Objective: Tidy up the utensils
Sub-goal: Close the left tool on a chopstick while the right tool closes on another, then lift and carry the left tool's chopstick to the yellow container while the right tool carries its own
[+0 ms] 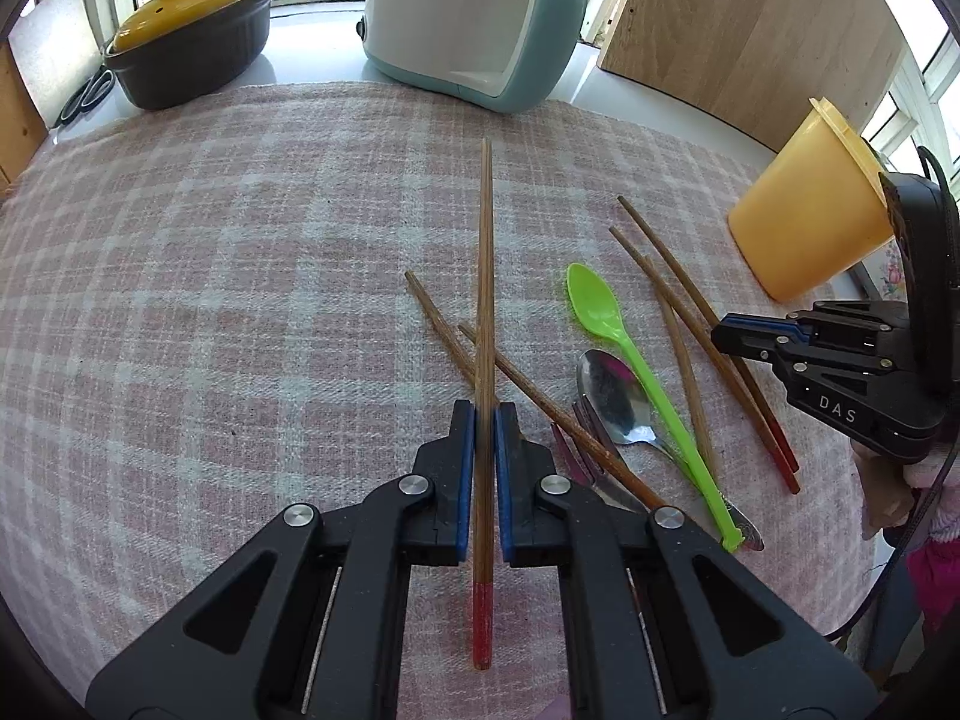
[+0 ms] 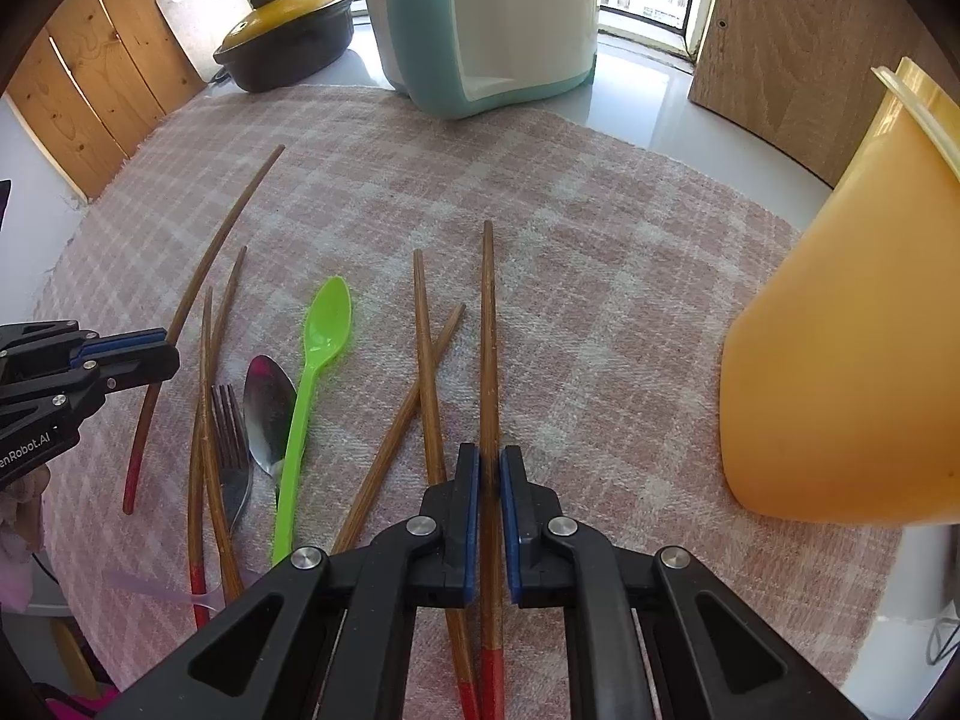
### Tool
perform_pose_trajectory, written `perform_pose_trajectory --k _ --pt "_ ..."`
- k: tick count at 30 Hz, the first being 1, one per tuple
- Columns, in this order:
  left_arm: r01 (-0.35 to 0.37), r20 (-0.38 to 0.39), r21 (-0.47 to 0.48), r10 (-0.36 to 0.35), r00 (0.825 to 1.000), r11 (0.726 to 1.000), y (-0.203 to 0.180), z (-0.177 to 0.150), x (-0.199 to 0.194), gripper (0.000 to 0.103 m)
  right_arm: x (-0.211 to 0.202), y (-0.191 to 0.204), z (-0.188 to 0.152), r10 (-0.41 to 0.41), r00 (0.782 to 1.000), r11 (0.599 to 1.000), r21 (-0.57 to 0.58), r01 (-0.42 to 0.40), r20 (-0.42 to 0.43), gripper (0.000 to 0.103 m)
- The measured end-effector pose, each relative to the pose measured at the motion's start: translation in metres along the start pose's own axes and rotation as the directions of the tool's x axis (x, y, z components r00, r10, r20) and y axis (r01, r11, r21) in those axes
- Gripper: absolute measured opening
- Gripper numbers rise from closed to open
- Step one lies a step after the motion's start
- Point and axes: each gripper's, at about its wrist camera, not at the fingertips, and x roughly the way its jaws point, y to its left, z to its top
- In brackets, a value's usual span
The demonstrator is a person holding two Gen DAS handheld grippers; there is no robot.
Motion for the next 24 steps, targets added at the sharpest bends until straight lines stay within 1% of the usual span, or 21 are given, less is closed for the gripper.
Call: perform_pose_trajectory --k 8,13,19,24 --pt "0.014 0.039 -0.058 -0.011 0.999 0.998 -0.002 -0.004 -0.016 0.005 -0.020 -0.003 -0.002 0.022 0.998 1.000 0.000 -0.022 0.050 0.004" --pt "0.024 0.079 -0.086 -0.017 0.997 0.996 -0.009 -0.006 -0.029 0.005 -0.037 -0.004 -0.006 0.045 0.995 0.999 -0.019 -0.043 0.084 0.004" --pt "0.031 0.133 -0.137 -0.013 0.991 0.990 -0.016 -0.008 -0.047 0.005 -0.058 0.001 -0.008 0.072 0.989 0.996 -0.067 -0.064 0.128 0.004" --pt "0.037 0.182 -0.147 -0.010 0.983 0.988 -0.028 -0.006 -0.064 0.005 -0.079 0.002 -0.007 0.105 0.979 0.991 -0.103 -0.088 0.172 0.004"
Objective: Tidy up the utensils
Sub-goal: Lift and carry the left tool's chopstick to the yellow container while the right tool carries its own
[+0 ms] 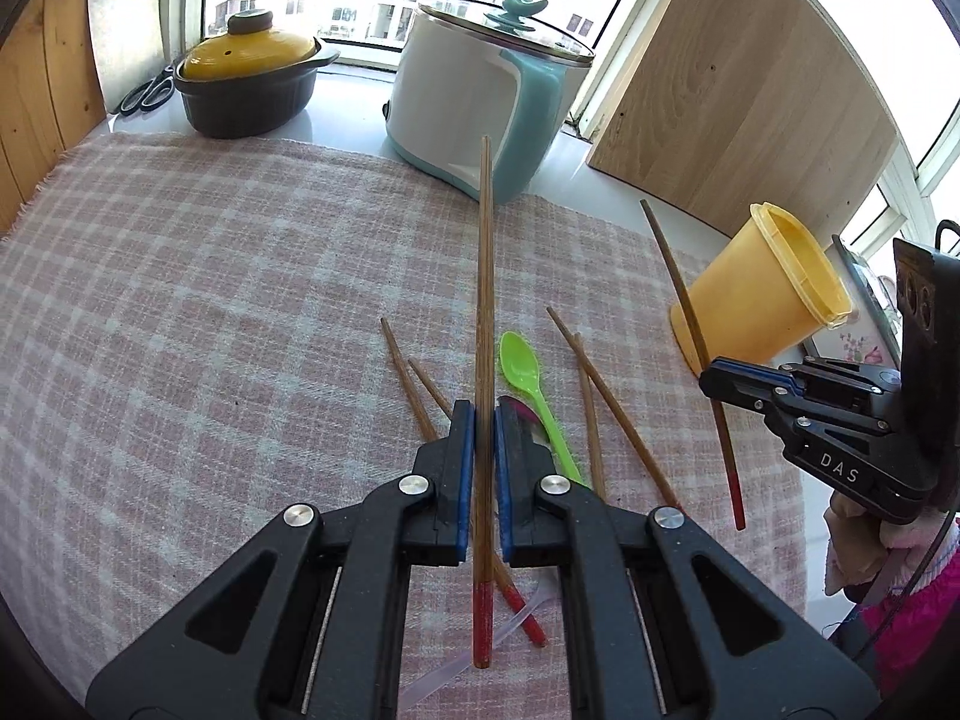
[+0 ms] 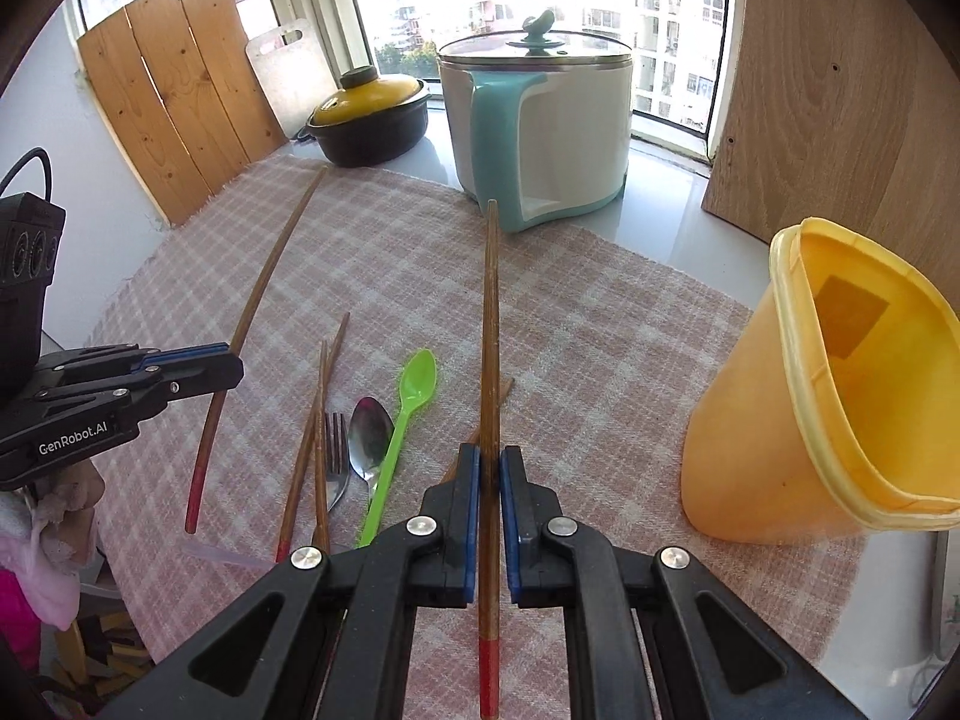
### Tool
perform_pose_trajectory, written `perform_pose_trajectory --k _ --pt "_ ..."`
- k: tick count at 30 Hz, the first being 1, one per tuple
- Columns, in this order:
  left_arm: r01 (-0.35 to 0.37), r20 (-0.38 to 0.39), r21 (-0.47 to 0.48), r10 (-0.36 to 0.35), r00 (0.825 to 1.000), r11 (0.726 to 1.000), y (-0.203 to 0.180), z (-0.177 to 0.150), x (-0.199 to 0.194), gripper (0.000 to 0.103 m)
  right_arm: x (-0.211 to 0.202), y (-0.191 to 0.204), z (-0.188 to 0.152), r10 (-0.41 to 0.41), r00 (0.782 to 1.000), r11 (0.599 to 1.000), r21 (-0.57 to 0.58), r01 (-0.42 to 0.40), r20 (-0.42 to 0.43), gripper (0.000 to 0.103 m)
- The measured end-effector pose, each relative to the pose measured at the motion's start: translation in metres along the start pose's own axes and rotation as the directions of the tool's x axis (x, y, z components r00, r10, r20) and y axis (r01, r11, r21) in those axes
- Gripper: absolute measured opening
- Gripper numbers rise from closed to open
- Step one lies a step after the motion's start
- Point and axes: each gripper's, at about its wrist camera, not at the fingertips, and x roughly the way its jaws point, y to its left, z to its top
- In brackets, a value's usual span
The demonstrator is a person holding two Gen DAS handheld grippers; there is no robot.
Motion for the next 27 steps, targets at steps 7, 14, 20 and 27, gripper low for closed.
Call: perform_pose_trajectory --k 7,14,20,27 --pt "0.023 0.063 -0.007 -0.023 0.998 1.000 -0.025 0.010 -0.017 0.005 -0.032 -0.004 0.006 0.025 0.998 0.999 -0.030 -0.023 0.064 0.004" --pt "0.056 0.102 0.023 -0.059 0.993 0.998 -0.063 0.022 -0.026 0.005 -0.063 -0.016 0.009 0.031 0.992 0.999 -0.038 -0.027 0.119 0.004" --pt "0.077 0.145 0.048 -0.084 0.986 0.996 -0.093 0.035 -0.037 0.005 -0.085 -0.030 0.017 0.021 0.985 0.999 -0.038 -0.015 0.170 0.004" --pt "0.085 0.183 0.058 -0.094 0.979 0.995 -0.120 0.052 -0.041 0.004 -0.102 -0.043 0.026 -0.011 0.977 0.998 -0.053 0.023 0.211 0.004"
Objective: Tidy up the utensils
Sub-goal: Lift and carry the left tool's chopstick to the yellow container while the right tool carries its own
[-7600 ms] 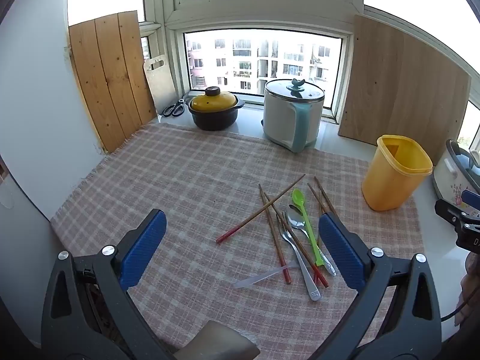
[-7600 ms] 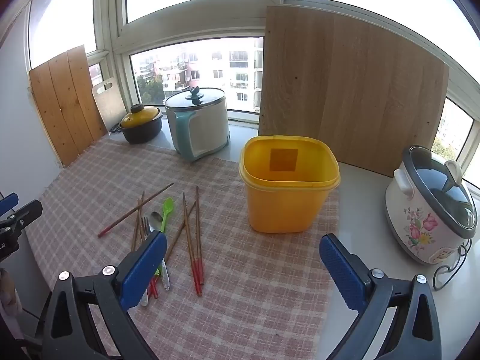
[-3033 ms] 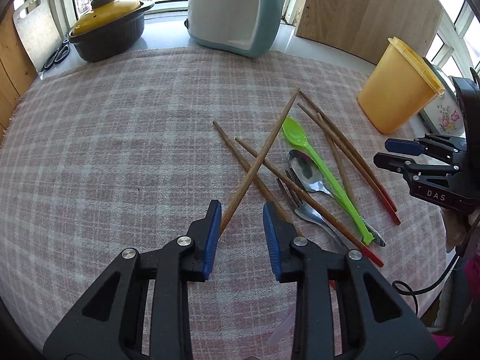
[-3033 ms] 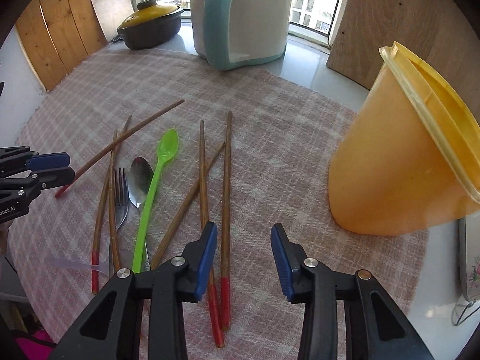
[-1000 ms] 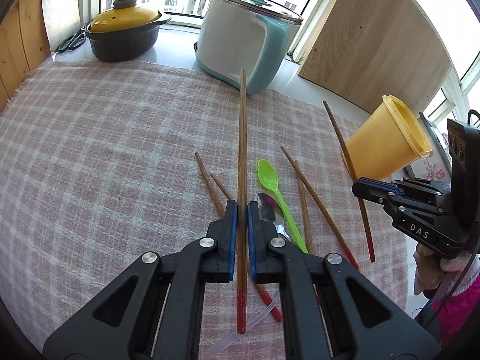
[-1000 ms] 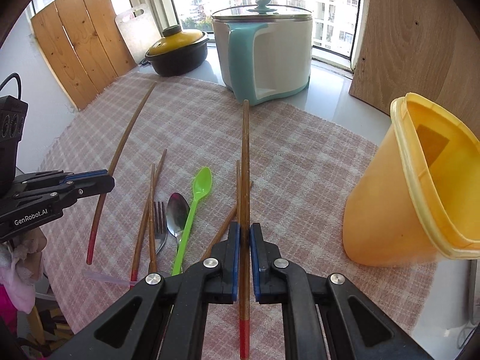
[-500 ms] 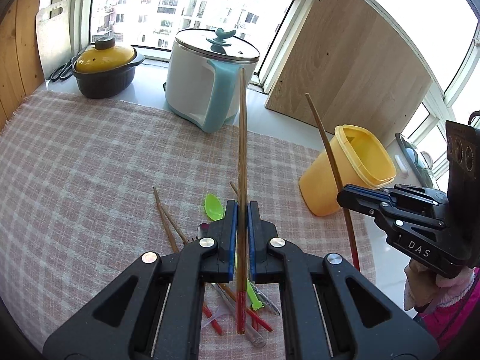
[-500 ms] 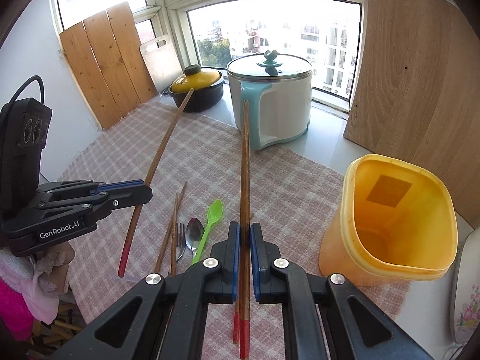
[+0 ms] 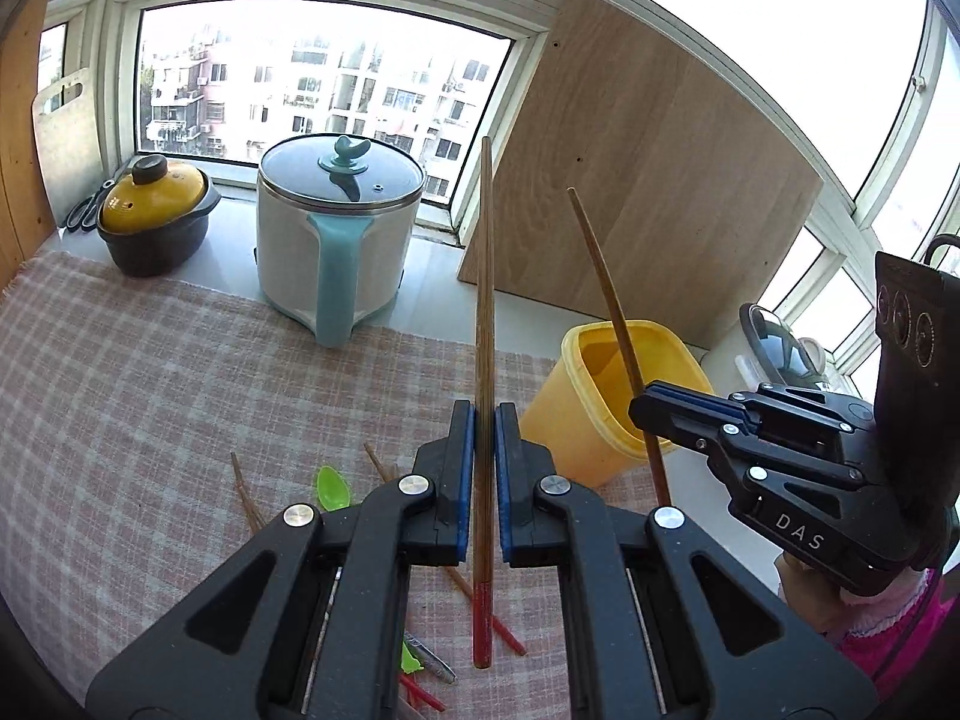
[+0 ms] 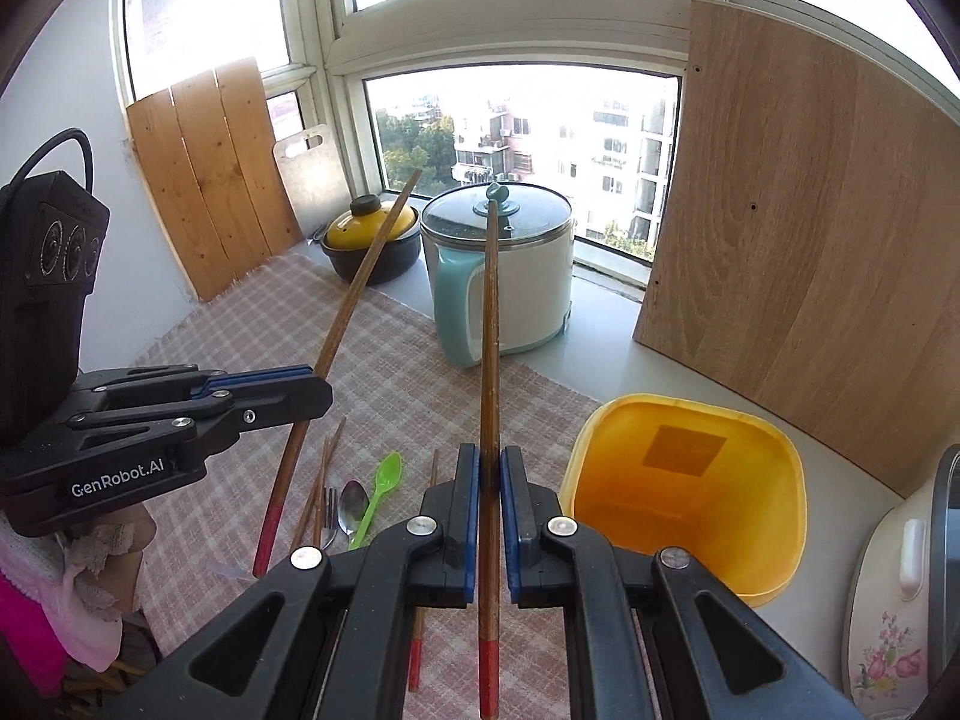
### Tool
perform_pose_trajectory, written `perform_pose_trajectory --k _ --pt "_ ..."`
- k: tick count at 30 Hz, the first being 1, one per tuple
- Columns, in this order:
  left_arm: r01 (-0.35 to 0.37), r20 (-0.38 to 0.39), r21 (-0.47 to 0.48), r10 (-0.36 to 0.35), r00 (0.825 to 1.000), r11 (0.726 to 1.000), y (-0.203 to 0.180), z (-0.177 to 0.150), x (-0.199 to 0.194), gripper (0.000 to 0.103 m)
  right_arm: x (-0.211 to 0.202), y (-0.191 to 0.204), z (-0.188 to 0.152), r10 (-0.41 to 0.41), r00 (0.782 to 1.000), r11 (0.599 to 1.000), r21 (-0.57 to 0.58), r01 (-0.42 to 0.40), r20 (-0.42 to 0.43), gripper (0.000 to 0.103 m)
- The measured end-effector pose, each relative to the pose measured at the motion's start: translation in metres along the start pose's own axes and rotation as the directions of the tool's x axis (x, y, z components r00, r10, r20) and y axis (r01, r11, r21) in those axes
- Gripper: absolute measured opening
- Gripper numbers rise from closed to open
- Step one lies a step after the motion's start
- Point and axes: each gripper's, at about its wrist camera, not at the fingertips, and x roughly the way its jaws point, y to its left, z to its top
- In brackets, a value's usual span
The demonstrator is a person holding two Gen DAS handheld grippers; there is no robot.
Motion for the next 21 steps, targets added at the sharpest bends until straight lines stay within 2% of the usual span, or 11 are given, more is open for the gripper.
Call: perform_pose_trajectory --k 14,21 --pt "0.041 0.043 -0.030 -0.040 0.998 0.999 -0.040 0.038 0.035 0.004 -0.007 -0.050 0.022 -0.055 0.997 0.998 0.009 0.055 0.048 0.004" --pt "0.036 0.058 -0.037 -0.034 0.998 0.999 -0.054 0.056 0.059 0.004 0.000 -0.072 0.029 -0.072 0.995 0.997 0.018 0.071 0.062 0.004"
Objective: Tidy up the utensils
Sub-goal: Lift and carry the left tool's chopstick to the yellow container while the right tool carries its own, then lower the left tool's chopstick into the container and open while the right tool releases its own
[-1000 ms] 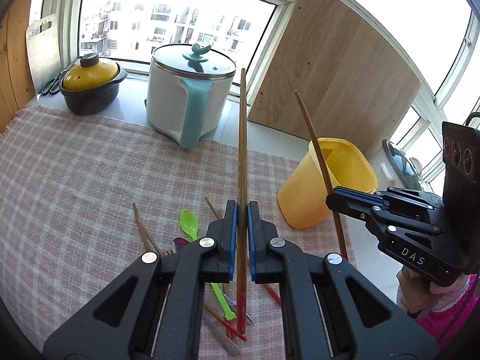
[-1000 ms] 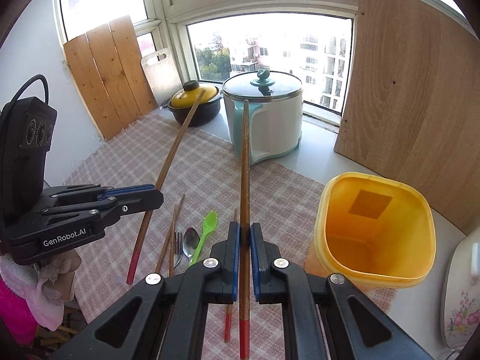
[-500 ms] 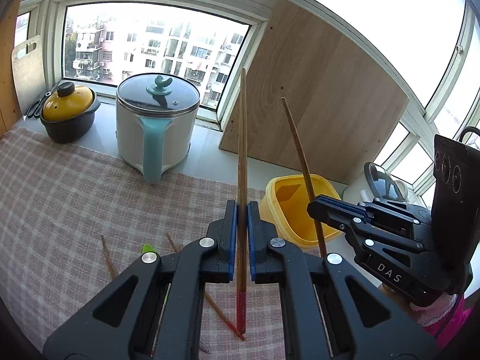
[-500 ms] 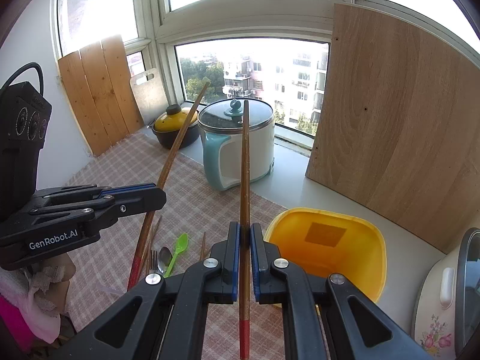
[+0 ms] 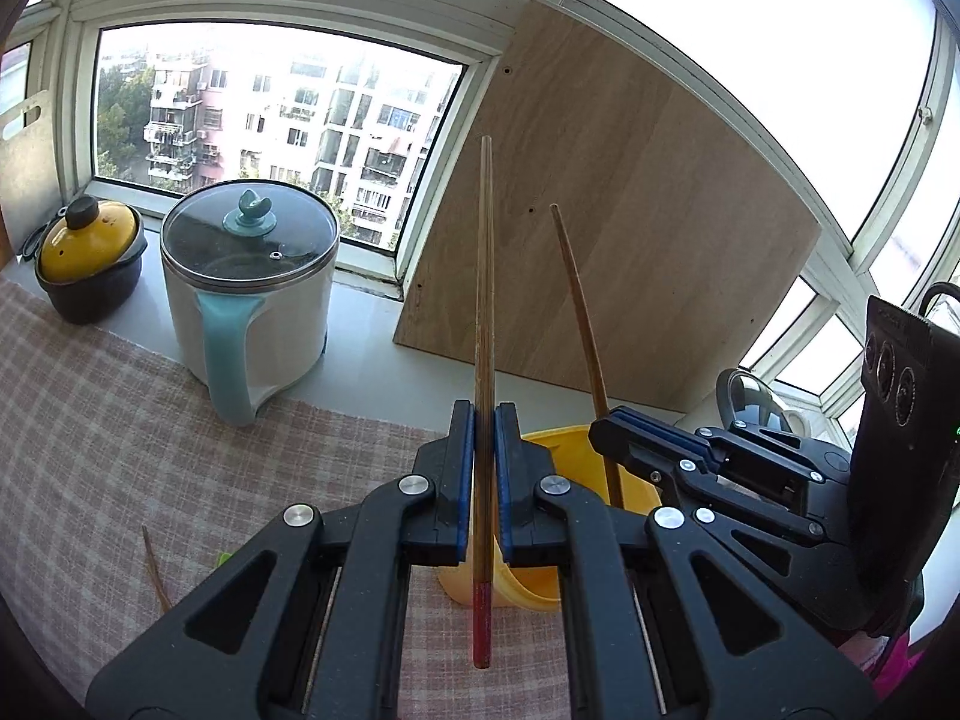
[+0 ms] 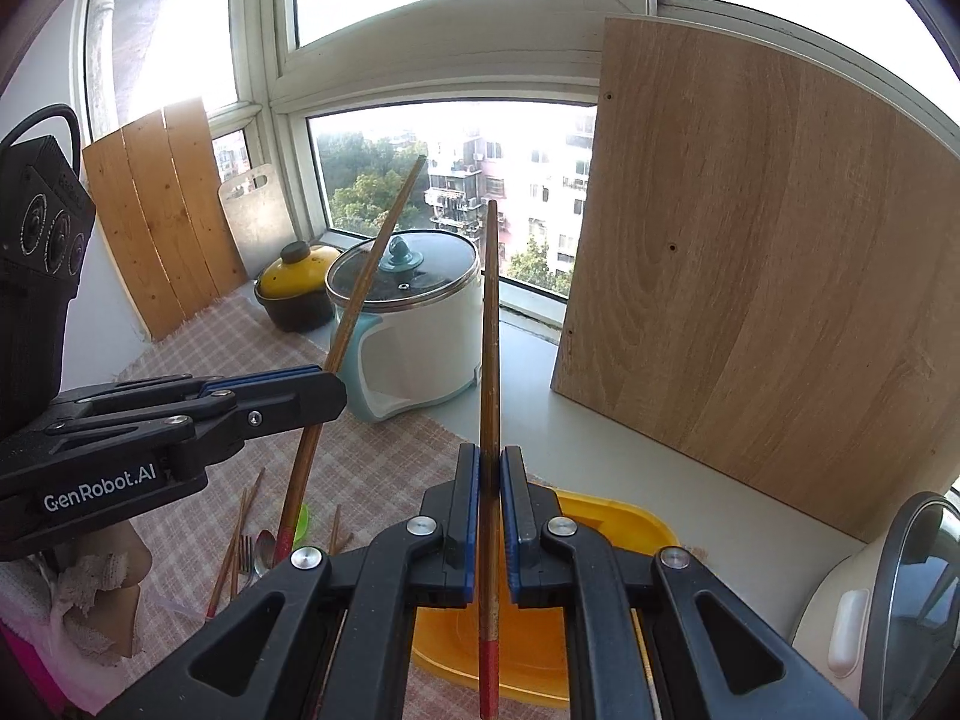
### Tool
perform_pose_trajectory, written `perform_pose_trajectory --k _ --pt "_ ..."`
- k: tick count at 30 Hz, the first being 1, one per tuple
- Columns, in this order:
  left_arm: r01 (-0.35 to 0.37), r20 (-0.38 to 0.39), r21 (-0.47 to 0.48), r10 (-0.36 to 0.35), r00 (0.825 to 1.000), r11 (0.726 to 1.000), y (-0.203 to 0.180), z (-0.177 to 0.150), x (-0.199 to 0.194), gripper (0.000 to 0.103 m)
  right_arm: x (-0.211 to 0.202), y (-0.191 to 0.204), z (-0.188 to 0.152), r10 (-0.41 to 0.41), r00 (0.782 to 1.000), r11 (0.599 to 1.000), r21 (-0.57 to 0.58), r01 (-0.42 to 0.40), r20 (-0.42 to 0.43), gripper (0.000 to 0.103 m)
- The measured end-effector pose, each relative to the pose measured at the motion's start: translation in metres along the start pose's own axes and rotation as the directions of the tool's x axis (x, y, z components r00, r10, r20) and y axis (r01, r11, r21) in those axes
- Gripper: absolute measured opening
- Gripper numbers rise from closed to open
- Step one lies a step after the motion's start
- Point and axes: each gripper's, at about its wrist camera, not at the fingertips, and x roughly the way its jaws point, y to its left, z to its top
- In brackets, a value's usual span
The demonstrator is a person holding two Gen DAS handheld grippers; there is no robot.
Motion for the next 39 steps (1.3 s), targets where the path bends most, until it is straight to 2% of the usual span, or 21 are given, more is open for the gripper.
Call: perform_pose_trajectory --k 7,18,30,32,34,36,39 --pt "0.012 0.000 -0.021 -0.012 1.000 1.000 -0.009 0.010 0.025 0.004 0.010 -0.017 0.003 -0.021 1.000 1.000 -0.013 0.021 0.005 0.004" --pt "0.030 -0.017 -0.033 -0.030 0.999 0.999 -0.021 0.017 0.058 0.004 0.021 -0.039 0.002 -0.008 1.000 1.000 0.021 0.008 0.003 0.004" --pt "0.014 -0.043 -0.007 -0.014 0.999 1.000 -0.025 -0.006 0.075 0.004 0.042 -0.055 -0.013 -0.029 0.998 0.998 0.062 0.033 -0.053 0.005" --pt "0.018 -0.056 0.004 -0.018 0.998 1.000 -0.026 -0.009 0.074 0.004 0.042 -0.057 -0.015 -0.041 0.998 0.997 0.069 0.045 -0.057 0.020" --pt "0.012 -0.065 0.014 -0.011 0.998 1.000 -0.027 -0.010 0.072 0.005 0.041 -0.058 -0.017 -0.047 0.997 0.996 0.078 0.051 -0.055 0.028" --pt "0.008 -0.064 0.018 -0.007 0.998 1.000 -0.027 -0.011 0.069 0.005 0.038 -0.059 -0.017 -0.050 0.997 0.995 0.084 0.055 -0.056 0.029" --pt "0.005 -0.058 0.019 -0.003 0.998 1.000 -0.025 -0.012 0.061 0.005 0.033 -0.059 -0.019 -0.066 0.997 0.994 0.083 0.070 -0.050 0.039"
